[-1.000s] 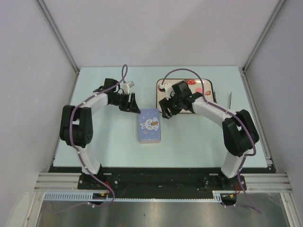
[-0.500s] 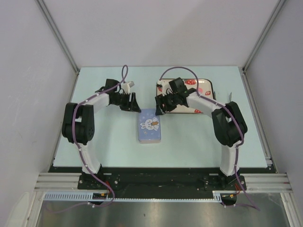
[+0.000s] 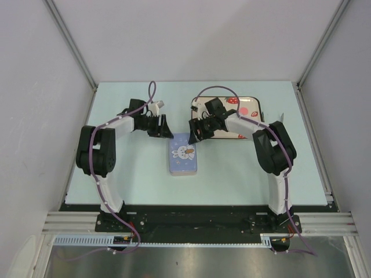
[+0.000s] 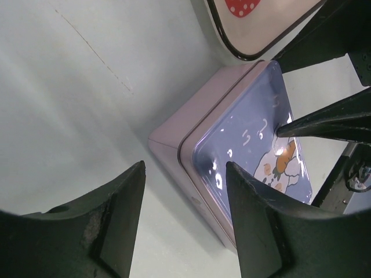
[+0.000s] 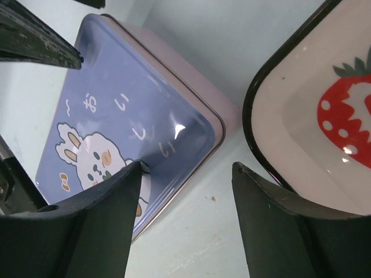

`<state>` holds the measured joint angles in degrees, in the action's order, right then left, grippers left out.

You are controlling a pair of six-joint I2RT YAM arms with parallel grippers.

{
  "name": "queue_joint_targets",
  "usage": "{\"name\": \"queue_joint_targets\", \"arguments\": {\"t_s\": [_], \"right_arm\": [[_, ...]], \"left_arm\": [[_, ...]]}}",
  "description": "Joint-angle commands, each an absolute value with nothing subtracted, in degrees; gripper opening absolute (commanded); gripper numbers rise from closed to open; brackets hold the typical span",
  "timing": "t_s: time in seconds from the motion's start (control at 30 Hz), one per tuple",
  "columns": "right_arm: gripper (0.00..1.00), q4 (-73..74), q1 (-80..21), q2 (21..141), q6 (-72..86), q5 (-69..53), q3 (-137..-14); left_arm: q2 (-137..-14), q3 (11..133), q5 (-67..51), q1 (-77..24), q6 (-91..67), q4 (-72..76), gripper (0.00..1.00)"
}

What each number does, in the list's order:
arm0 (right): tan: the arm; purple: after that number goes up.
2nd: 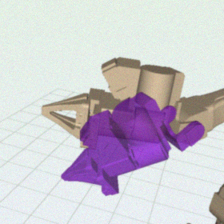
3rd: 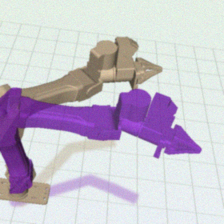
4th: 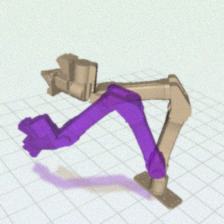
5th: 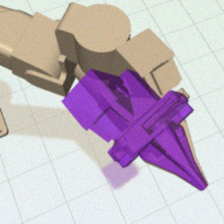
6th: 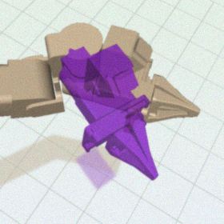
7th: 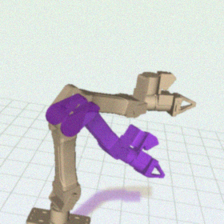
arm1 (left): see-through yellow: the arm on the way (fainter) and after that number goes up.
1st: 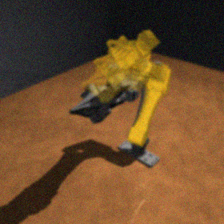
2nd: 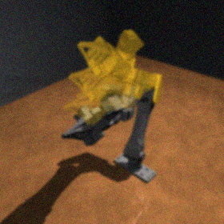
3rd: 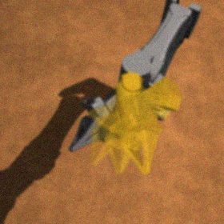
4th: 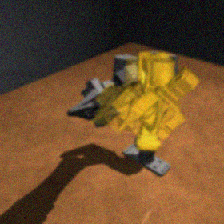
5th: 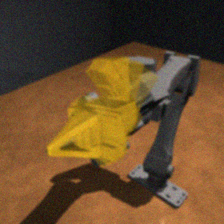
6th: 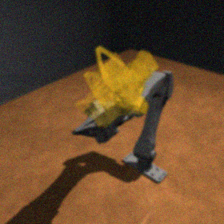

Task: Pack the cookies

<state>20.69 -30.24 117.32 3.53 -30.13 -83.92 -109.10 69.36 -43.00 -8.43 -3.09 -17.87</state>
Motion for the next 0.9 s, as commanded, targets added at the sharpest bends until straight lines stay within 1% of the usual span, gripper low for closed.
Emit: {"name": "queue_joint_targets", "arguments": {"t_s": [0.0, 0.23, 0.4, 0.43, 0.53, 0.6, 0.73, 0.8, 0.87], "right_arm": [[0.67, 19.51, -29.97, 119.79, 5.27, -32.78, -86.83], [0.66, 19.42, -29.88, 122.43, 6.33, -34.01, -88.33], [0.62, 19.42, -29.97, 123.31, 6.86, -34.45, -88.42], [0.58, 19.42, -29.88, 123.57, 7.20, -34.63, -88.07], [0.52, 19.42, -30.06, 123.84, 7.56, -34.45, -87.72], [0.50, 19.34, -30.23, 124.01, 7.91, -33.84, -87.45], [0.45, 19.16, -30.85, 123.93, 8.44, -32.35, -86.31], [0.45, 19.34, -31.29, 124.36, 8.87, -31.38, -85.87], [0.41, 19.42, -31.99, 124.63, 8.79, -30.50, -85.26]], "left_arm": [[-109.69, 67.86, -45.09, -8.17, -4.13, -15.74, 0.62], [-110.13, 66.36, -45.09, -8.26, -4.48, -14.50, 0.62], [-110.74, 65.92, -44.74, -8.26, -4.75, -13.89, 0.61], [-111.35, 65.83, -44.48, -8.26, -4.92, -13.71, 0.59], [-112.15, 65.83, -43.95, -8.35, -5.18, -13.36, 0.56], [-112.76, 66.00, -42.99, -8.35, -5.36, -13.36, 0.52], [-113.47, 66.18, -40.79, -8.79, -5.62, -13.62, 0.49], [-114.08, 66.53, -39.99, -8.88, -5.63, -14.24, 0.45], [-114.52, 66.88, -39.03, -9.14, -5.71, -14.85, 0.42]]}}
